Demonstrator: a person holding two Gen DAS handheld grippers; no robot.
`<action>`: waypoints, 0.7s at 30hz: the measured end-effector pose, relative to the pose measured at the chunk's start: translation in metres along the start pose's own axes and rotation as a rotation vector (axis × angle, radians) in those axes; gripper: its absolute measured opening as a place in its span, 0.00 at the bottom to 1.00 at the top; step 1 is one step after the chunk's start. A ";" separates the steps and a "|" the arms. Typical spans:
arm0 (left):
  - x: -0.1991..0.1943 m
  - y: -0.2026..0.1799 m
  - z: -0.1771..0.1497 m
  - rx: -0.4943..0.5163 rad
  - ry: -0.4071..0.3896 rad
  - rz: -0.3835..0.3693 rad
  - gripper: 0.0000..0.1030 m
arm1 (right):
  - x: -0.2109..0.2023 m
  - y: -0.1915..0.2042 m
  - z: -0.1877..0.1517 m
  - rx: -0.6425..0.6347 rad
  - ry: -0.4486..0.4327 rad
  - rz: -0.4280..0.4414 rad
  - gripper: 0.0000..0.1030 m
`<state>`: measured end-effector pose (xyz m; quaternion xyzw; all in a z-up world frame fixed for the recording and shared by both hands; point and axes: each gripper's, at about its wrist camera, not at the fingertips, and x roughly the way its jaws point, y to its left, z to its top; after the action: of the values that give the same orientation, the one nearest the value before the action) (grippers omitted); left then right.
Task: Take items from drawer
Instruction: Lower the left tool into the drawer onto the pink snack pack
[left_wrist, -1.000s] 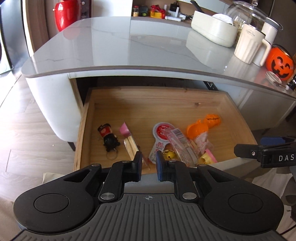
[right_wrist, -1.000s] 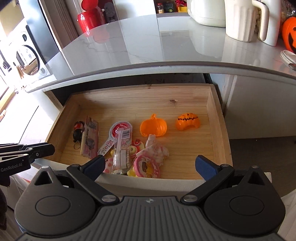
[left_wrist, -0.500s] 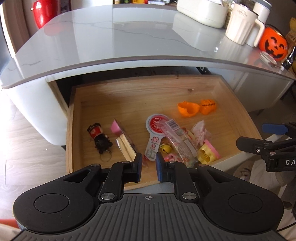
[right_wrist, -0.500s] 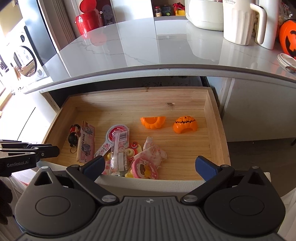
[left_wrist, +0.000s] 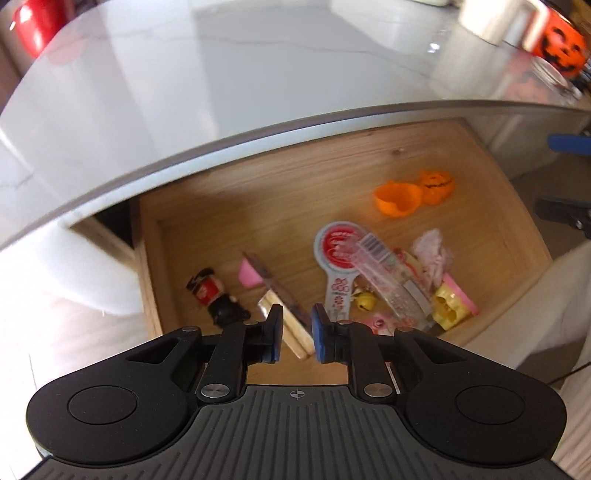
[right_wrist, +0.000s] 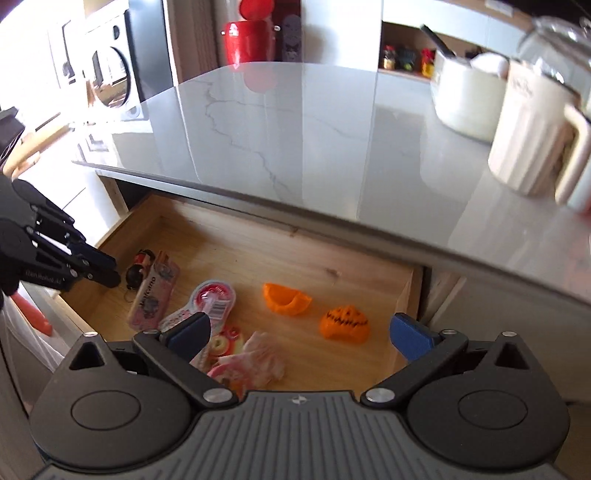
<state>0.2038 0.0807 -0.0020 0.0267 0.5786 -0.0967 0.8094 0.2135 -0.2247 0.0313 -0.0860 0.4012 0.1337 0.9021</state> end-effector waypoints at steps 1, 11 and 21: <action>0.005 0.007 0.002 -0.055 0.024 -0.011 0.18 | 0.005 -0.004 0.002 0.004 -0.003 0.007 1.00; 0.051 0.020 0.025 -0.184 0.207 0.062 0.18 | 0.014 -0.017 0.002 0.091 0.039 0.085 1.00; 0.066 0.017 0.044 -0.126 0.227 0.082 0.19 | 0.014 -0.030 -0.003 0.148 0.060 0.058 1.00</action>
<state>0.2684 0.0821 -0.0512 0.0102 0.6698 -0.0233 0.7421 0.2298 -0.2517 0.0199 -0.0113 0.4390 0.1272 0.8894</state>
